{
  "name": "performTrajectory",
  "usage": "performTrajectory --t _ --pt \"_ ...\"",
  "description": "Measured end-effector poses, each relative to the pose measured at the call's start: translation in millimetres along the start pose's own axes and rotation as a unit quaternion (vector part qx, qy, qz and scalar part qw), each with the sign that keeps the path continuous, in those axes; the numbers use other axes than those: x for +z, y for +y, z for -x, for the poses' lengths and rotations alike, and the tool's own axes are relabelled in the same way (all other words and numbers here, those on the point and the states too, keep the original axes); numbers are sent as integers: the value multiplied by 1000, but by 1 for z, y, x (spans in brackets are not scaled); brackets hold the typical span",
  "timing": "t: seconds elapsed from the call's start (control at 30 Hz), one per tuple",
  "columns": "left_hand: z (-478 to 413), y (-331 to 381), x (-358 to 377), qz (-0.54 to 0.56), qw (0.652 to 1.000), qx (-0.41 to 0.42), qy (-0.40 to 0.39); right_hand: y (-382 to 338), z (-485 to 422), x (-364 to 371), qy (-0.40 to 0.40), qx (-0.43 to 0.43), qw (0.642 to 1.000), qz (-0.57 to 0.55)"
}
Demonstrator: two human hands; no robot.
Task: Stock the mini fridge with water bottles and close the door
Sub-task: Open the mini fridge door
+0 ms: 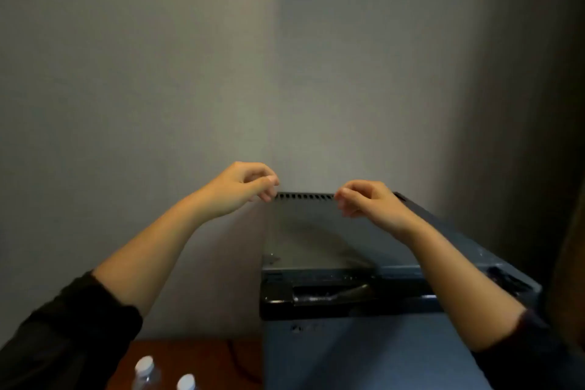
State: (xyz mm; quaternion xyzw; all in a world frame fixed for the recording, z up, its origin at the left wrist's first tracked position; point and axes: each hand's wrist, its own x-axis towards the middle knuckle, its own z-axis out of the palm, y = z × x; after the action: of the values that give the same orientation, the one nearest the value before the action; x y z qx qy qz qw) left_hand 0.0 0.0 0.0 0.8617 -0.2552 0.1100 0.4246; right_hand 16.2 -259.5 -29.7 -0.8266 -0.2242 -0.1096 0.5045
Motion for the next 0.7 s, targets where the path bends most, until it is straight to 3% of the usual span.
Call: performTrajectory --t 0.33,0.53,0.7 --pt "50 -26 37 -68 991 25 -115 3 60 24 -23 30 985 170" --pt "73 -27 62 -127 978 31 -160 4 92 36 -17 19 943 331" --pt "78 -28 80 -164 979 39 -116 11 102 47 -9 -2 922 386"
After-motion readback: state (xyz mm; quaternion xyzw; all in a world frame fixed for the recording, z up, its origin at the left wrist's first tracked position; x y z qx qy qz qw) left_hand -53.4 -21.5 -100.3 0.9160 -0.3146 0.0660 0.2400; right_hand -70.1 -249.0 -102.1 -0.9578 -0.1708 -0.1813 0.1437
